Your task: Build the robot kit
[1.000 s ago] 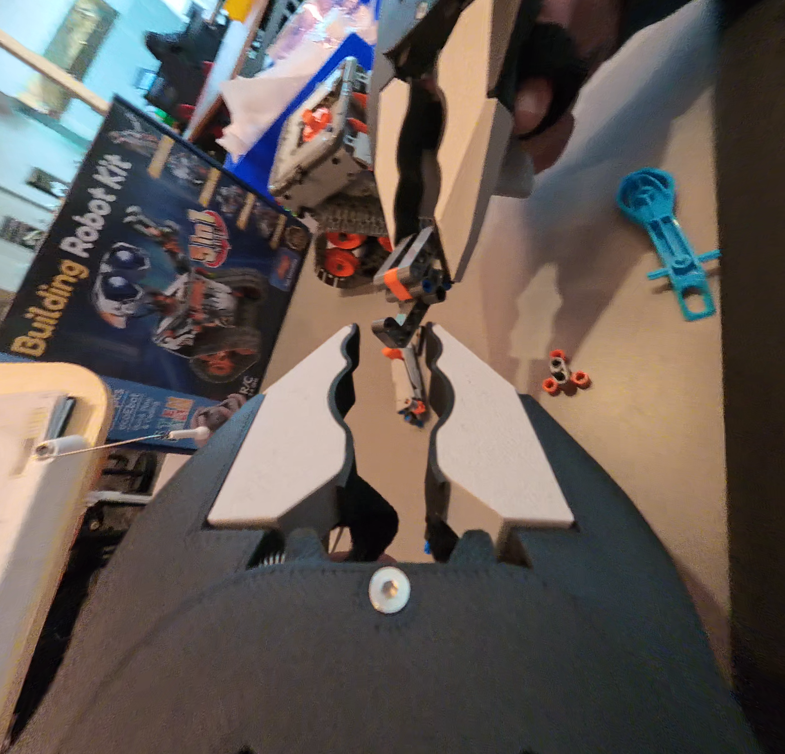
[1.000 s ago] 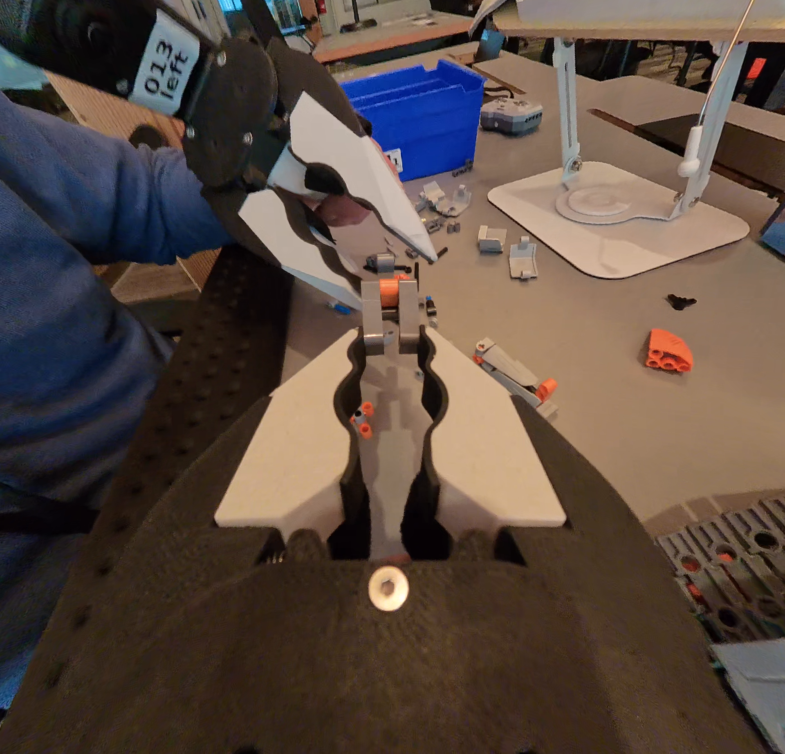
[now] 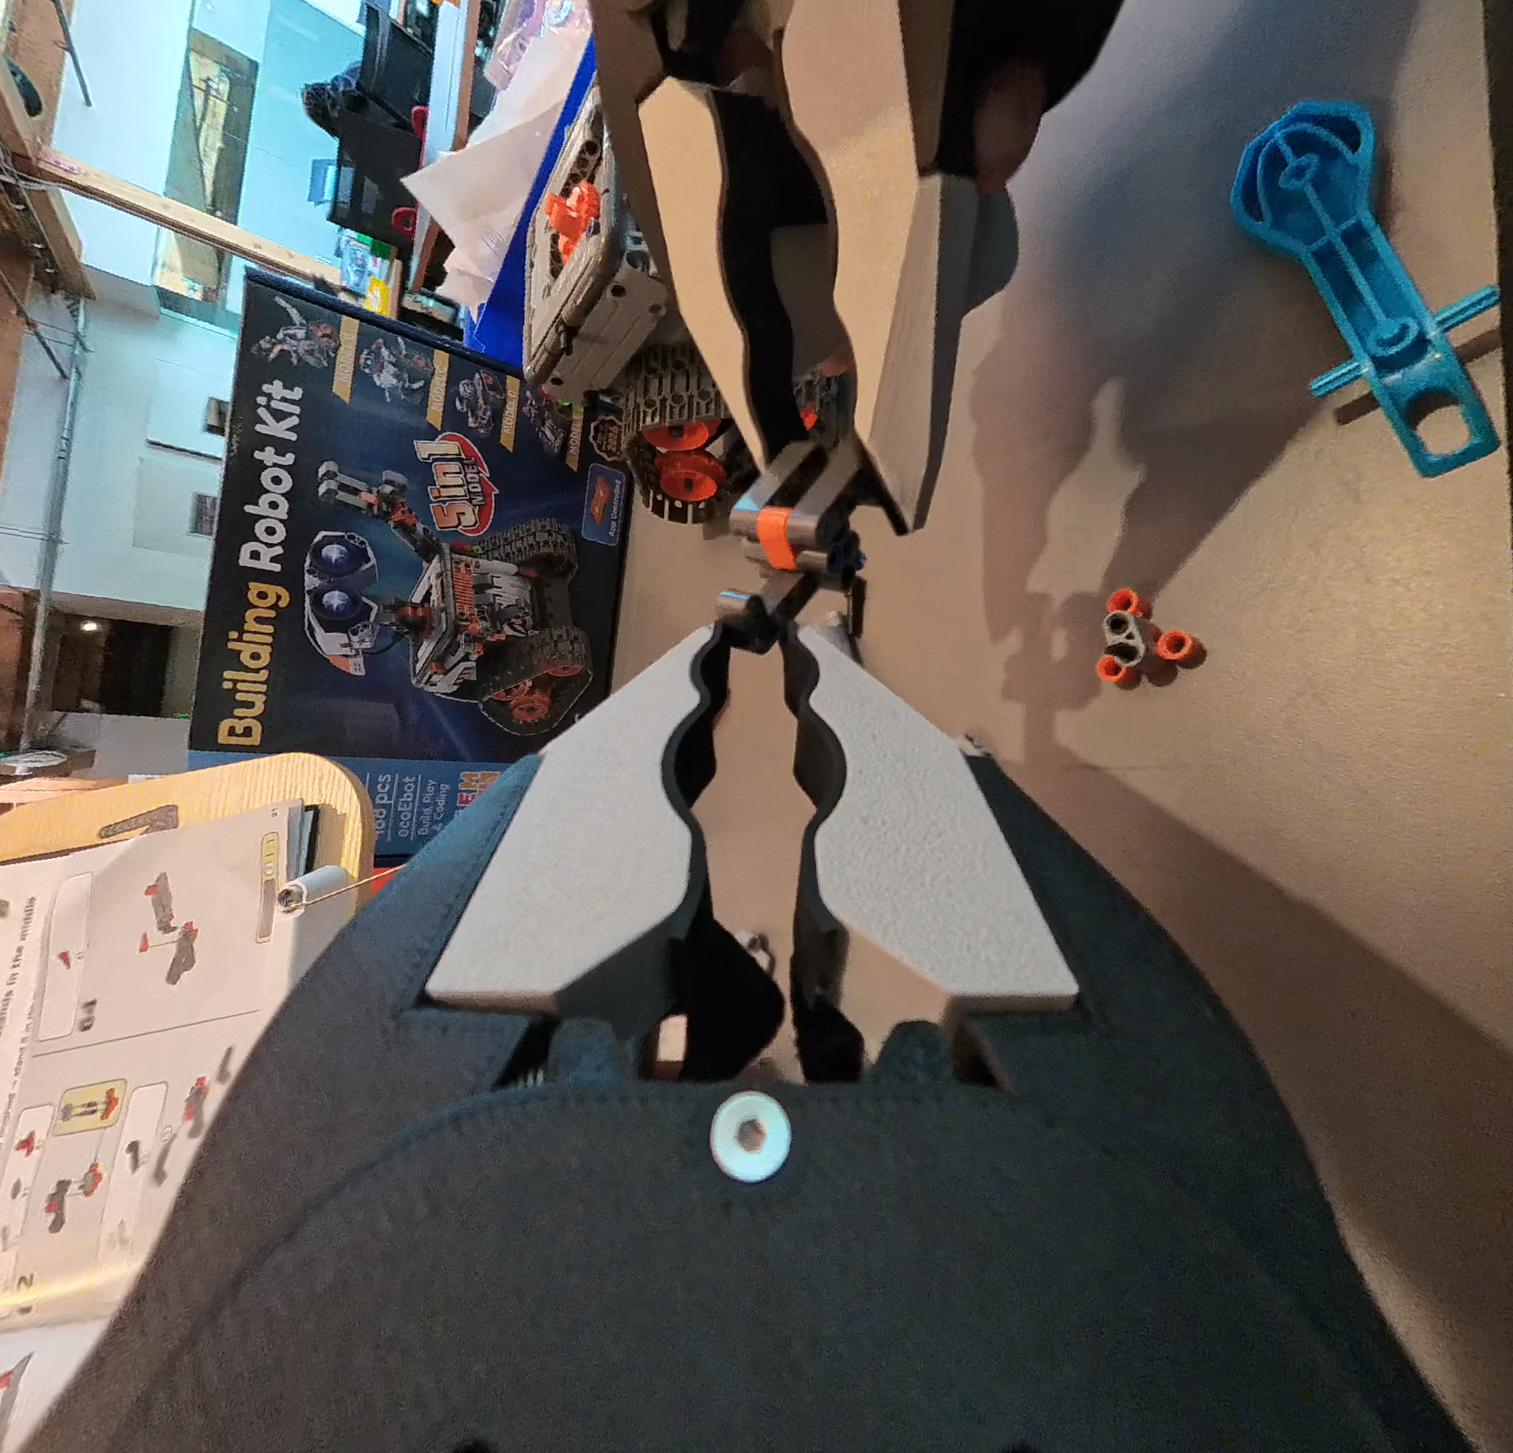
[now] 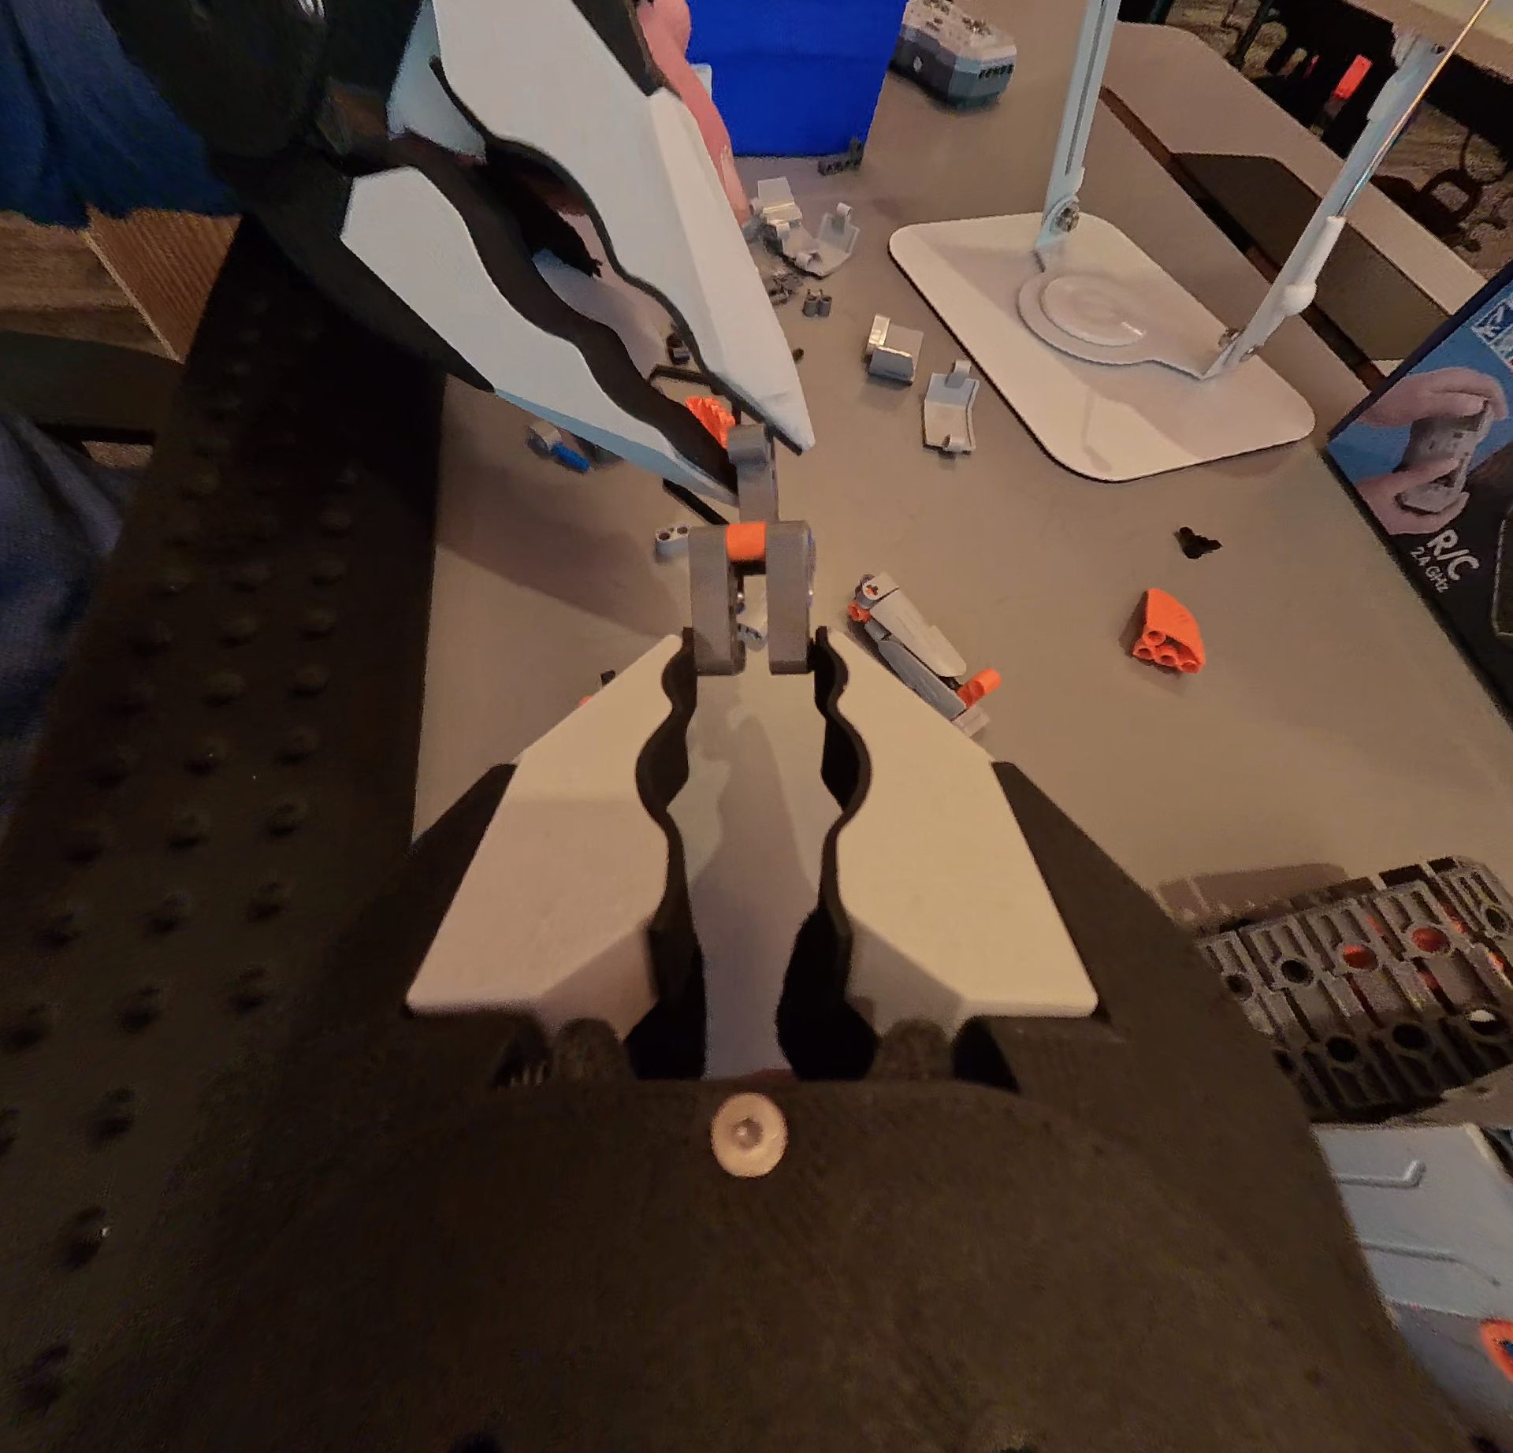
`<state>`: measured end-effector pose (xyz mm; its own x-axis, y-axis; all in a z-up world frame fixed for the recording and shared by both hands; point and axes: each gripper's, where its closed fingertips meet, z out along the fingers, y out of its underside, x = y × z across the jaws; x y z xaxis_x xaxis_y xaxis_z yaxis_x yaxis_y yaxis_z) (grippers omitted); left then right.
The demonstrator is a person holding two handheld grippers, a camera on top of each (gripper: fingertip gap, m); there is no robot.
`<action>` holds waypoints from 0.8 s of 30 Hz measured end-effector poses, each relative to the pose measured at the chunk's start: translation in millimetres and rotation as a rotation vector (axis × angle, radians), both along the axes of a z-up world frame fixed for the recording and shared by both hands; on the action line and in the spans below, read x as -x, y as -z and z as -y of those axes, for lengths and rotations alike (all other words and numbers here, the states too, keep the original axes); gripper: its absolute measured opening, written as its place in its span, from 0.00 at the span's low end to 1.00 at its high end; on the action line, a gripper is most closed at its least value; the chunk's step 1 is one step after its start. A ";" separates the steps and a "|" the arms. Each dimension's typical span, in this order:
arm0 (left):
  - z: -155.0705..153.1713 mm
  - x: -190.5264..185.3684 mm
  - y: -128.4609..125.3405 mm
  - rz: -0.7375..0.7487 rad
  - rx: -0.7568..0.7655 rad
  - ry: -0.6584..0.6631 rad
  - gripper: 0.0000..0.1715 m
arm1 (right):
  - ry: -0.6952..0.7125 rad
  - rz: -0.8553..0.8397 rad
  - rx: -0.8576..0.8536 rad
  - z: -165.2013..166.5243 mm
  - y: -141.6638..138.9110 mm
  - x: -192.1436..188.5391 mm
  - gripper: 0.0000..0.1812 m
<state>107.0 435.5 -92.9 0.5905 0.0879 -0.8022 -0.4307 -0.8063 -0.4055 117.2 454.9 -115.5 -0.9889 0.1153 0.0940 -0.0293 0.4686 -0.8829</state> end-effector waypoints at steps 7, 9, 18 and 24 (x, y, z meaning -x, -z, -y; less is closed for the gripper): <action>-3.4 -0.8 6.8 0.017 -0.030 0.007 0.05 | 0.015 -0.076 0.061 2.9 -11.7 2.4 0.15; -3.9 -1.5 7.1 0.045 -0.047 0.010 0.05 | 0.012 -0.117 0.040 2.4 -10.1 1.8 0.14; -16.1 -10.2 -25.7 0.423 -0.538 0.095 0.07 | -0.032 0.084 0.290 -1.8 -41.9 -0.1 0.14; -18.7 -10.3 -32.5 0.502 -0.649 0.128 0.03 | -0.045 0.073 0.266 -0.6 -40.6 -4.0 0.13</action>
<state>117.3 454.2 -60.4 0.9017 0.3503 -0.2535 -0.1473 -0.3024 -0.9417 121.3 455.5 -74.9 -0.9966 0.0827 -0.0050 0.0231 0.2196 -0.9753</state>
